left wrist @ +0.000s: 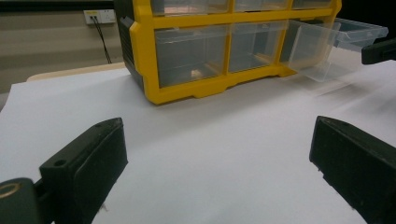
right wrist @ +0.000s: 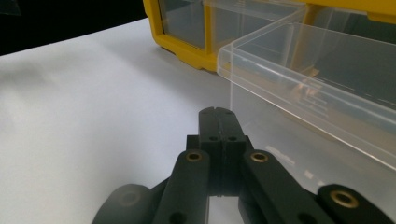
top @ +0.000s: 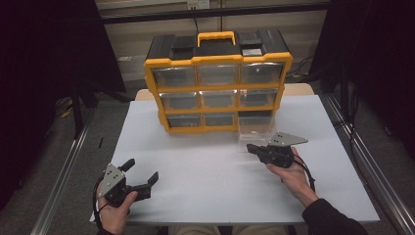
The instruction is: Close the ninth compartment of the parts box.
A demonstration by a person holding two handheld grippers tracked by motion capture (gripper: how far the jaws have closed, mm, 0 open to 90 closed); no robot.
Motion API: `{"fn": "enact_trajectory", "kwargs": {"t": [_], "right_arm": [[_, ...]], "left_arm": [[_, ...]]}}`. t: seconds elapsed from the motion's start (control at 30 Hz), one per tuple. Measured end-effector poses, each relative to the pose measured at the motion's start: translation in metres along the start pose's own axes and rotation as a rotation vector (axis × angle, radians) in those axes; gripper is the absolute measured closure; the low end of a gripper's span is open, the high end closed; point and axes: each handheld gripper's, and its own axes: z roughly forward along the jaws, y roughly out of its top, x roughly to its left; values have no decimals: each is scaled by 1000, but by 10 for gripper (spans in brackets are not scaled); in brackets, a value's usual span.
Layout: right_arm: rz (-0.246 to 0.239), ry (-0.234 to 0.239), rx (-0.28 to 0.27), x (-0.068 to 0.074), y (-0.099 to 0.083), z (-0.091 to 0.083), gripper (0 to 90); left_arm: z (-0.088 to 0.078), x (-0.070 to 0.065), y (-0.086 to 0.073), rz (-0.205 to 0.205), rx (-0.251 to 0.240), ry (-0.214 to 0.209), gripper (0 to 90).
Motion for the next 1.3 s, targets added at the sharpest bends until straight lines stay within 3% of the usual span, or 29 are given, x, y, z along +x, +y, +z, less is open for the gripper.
{"fn": "enact_trajectory", "kwargs": {"t": [0.43, 0.93, 1.3], "right_arm": [[-15, -24, 22, -6, -2, 7, 900], [-11, -88, 34, -17, -6, 5, 900], [-15, -99, 34, -19, -7, 6, 900]], "left_arm": [[0, 0, 0, -3, 1, -1, 39], [0, 0, 0, -6, -2, -3, 39], [0, 1, 0, -14, -5, 3, 41]]}}
